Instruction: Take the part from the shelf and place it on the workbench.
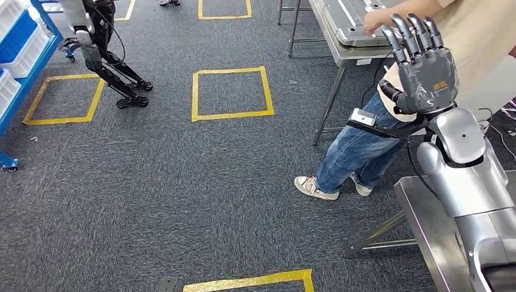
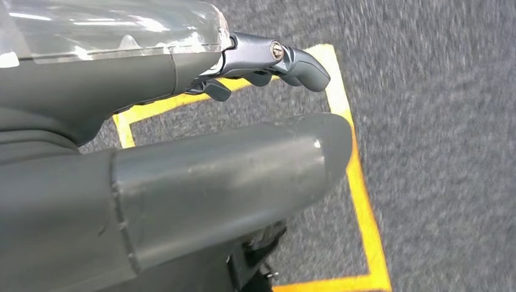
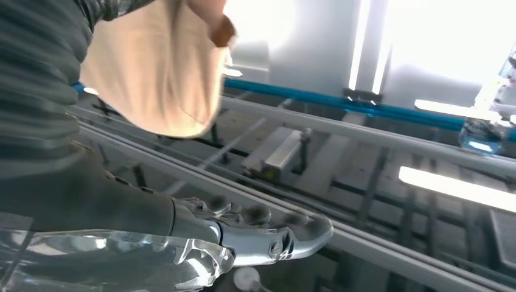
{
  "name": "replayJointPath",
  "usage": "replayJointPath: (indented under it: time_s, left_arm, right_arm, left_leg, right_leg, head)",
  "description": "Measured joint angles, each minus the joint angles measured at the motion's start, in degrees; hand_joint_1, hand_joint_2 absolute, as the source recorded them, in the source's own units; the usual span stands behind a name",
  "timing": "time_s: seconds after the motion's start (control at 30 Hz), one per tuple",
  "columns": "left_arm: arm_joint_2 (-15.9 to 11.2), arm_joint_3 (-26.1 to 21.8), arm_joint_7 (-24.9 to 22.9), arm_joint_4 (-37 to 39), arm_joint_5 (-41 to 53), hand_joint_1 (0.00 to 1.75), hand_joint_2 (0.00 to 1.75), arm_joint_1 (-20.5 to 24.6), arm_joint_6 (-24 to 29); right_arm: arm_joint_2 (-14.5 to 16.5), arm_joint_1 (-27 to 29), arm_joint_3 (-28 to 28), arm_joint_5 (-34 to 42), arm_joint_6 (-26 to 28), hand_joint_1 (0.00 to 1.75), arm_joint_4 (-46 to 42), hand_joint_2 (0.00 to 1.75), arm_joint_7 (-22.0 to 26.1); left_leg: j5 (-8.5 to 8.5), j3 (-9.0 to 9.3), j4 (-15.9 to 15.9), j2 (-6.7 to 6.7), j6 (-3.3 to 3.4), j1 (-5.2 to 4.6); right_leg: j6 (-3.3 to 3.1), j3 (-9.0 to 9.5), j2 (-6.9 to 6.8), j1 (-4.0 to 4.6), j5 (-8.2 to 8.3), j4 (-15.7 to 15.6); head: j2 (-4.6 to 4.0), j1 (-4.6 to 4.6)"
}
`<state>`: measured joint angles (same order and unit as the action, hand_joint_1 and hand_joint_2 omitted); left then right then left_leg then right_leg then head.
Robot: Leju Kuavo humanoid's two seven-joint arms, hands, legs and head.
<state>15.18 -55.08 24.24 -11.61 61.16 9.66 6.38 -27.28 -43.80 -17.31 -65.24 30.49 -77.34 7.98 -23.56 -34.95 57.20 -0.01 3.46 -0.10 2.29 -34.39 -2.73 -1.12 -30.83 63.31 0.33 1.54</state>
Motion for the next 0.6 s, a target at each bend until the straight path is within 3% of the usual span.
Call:
replayJointPath:
  time_s: [0.07, 0.1, 0.13, 0.2, 0.27, 0.33, 0.4, 0.47, 0.53, 0.6]
  left_arm:
    - [0.01, -0.02, -0.24, 0.0, -0.02, 0.0, 0.0, 0.22, 0.29]
    - [0.01, -0.04, -0.29, 0.0, -0.03, 0.0, 0.0, 0.23, 0.38]
    - [0.01, -0.07, -0.34, 0.0, -0.04, 0.0, 0.0, 0.21, 0.44]
    - [0.01, -0.11, -0.44, 0.0, -0.1, 0.0, 0.0, 0.19, 0.62]
    - [0.01, -0.13, -0.49, 0.0, -0.22, 0.0, 0.0, 0.29, 0.81]
    - [-0.01, -0.16, -0.39, 0.0, -0.38, 0.0, 0.0, 0.4, 0.88]
    - [-0.1, -0.24, -0.21, 0.0, -0.56, 0.0, 0.0, 0.34, 0.88]
    - [-0.2, -0.31, -0.06, 0.0, -0.78, 0.0, 0.0, 0.33, 0.69]
    - [-0.23, -0.34, 0.02, 0.0, -1.03, 0.0, 0.0, 0.54, 0.37]
    - [-0.25, -0.4, 0.02, 0.0, -1.19, 0.0, 0.0, 0.63, 0.05]
  right_arm:
    - [0.81, 0.01, -0.27, -0.88, 0.25, 0.0, 0.99, 1.75, -0.01]
    - [1.2, 0.06, -0.46, -1.14, 0.27, 0.0, 1.45, 1.75, -0.01]
    - [1.63, 0.04, -0.7, -1.36, 0.28, 0.0, 1.84, 1.75, -0.01]
    - [2.68, -0.67, -1.2, -2.13, 0.33, 0.0, 2.79, 1.75, 0.04]
    - [4.31, -2.22, -1.87, -3.26, 0.5, 0.0, 4.37, 1.75, -0.01]
    - [6.43, -3.75, -2.88, -4.38, 0.71, 0.0, 6.3, 1.75, -0.14]
    - [8.98, -5.25, -4.14, -5.34, 0.92, 0.0, 8.25, 1.75, -0.31]
    - [11.48, -6.69, -5.35, -6.22, 1.17, 0.0, 10.07, 1.75, -0.5]
    - [13.42, -7.9, -6.32, -6.87, 1.38, 0.0, 11.81, 1.75, -0.71]
    - [15.01, -8.8, -7.09, -7.09, 1.47, 0.0, 13.47, 1.75, -0.93]
  left_leg:
    - [0.09, -0.04, 0.0, -1.42, 0.19, -0.07]
    - [0.1, -0.04, 0.06, -2.2, 0.2, -0.12]
    - [0.09, -0.04, 0.18, -3.03, 0.2, -0.17]
    - [-0.03, -0.06, 0.61, -4.71, 0.07, -0.19]
    - [-0.21, -0.46, 1.15, -6.09, -0.33, -0.22]
    - [-0.07, -1.15, 1.38, -7.24, -1.03, 0.02]
    - [0.12, -1.54, 1.3, -8.18, -1.84, 0.27]
    - [-1.16, -2.5, 3.23, -6.06, -2.49, 0.06]
    - [-4.33, -5.53, 9.44, -2.34, -3.01, 0.07]
    - [-6.65, -8.93, 15.97, -0.78, -3.4, 0.42]
  right_leg:
    - [0.09, -3.75, 1.97, -0.08, -3.19, 7.5]
    - [0.11, -5.12, 2.2, -0.1, -3.58, 9.84]
    - [0.08, -5.63, 2.29, -0.12, -2.84, 10.24]
    - [-0.14, -3.73, 3.26, -0.2, 1.43, 4.93]
    - [-0.51, -0.99, 6.07, -0.35, 4.44, -1.75]
    - [-0.83, -0.09, 7.41, -0.22, 4.57, -4.06]
    - [-1.31, 0.14, 6.1, -0.18, 4.73, -4.59]
    - [-2.07, 0.69, 4.59, -0.37, 5.0, -5.35]
    - [-2.64, 1.11, 2.93, -0.14, 5.01, -5.76]
    - [-2.9, 1.28, 1.07, 0.24, 4.81, -5.76]
  head:
    - [0.0, -0.02]
    - [0.0, -0.01]
    - [0.0, -0.01]
    - [0.0, -0.02]
    - [0.0, -0.02]
    - [0.0, -0.04]
    - [0.0, -0.09]
    - [0.0, 0.01]
    - [0.0, 0.13]
    - [0.0, 0.14]
